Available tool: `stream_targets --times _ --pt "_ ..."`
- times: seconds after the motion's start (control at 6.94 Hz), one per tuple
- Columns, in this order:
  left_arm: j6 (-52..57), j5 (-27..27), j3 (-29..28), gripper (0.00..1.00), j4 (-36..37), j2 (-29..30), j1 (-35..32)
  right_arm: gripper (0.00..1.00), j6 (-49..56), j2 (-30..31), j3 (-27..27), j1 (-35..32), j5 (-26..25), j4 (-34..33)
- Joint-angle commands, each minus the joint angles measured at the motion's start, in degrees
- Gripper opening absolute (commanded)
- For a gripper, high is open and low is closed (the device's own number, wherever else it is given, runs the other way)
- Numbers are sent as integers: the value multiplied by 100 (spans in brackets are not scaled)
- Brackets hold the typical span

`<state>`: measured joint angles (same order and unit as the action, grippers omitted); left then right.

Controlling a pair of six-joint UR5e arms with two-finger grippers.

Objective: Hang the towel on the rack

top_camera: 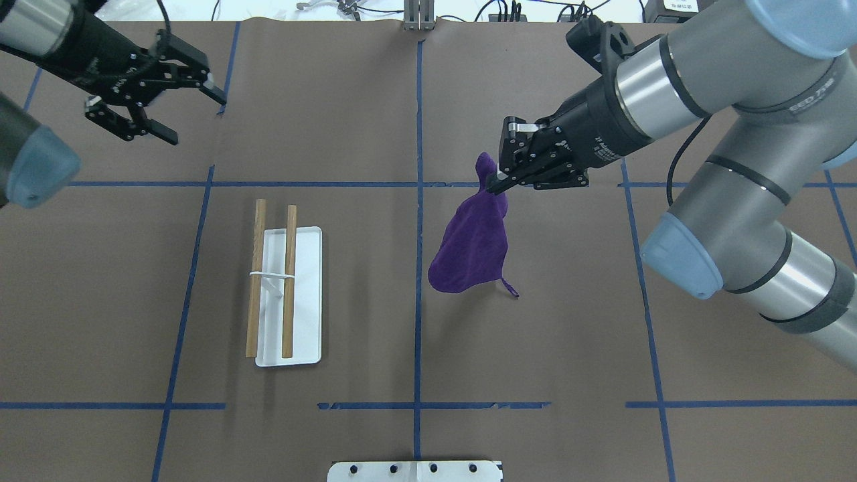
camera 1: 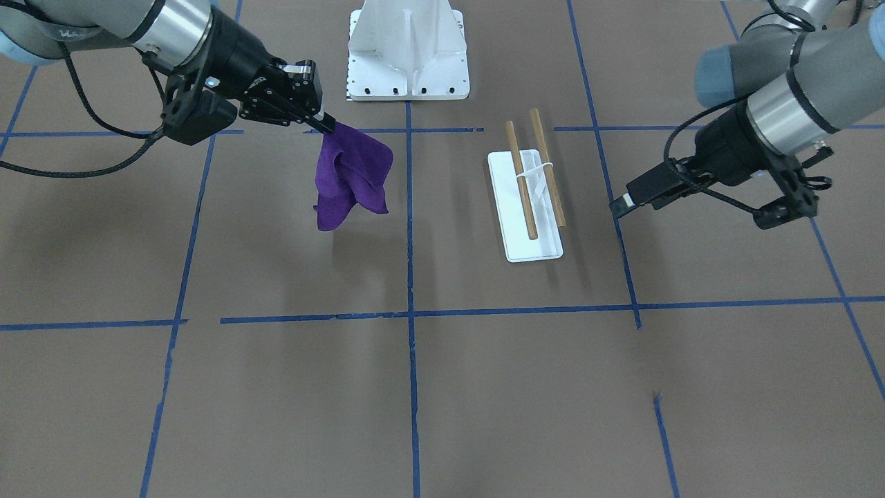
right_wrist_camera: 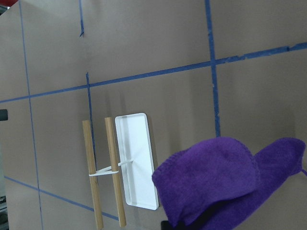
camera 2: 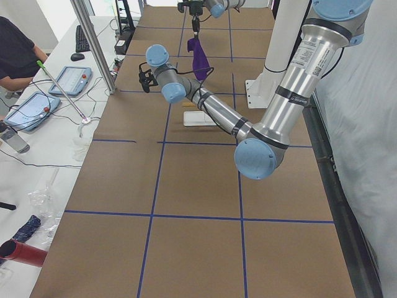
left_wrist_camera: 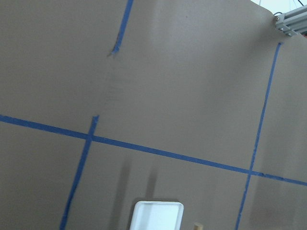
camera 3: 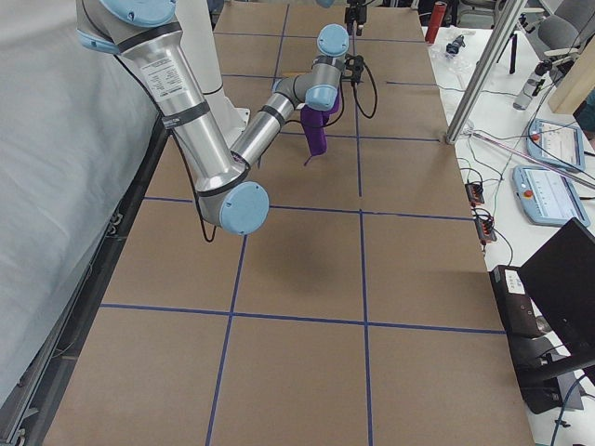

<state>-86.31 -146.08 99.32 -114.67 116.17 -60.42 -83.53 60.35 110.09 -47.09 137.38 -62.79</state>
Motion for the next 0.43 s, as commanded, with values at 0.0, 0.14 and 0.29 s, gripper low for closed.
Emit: stream_targets --times 0.0,0.14,0.29 --pt "-962 -8 -18 100 -73 396 687 0 1018 -137 -32 296 -307 -5" --pt "-1366 0 -175 100 -326 580 916 0 1170 -172 -32 445 -543 -5" --pt "-1814 9 -437 100 -615 834 1031 0 1172 -216 -40 525 -667 -5"
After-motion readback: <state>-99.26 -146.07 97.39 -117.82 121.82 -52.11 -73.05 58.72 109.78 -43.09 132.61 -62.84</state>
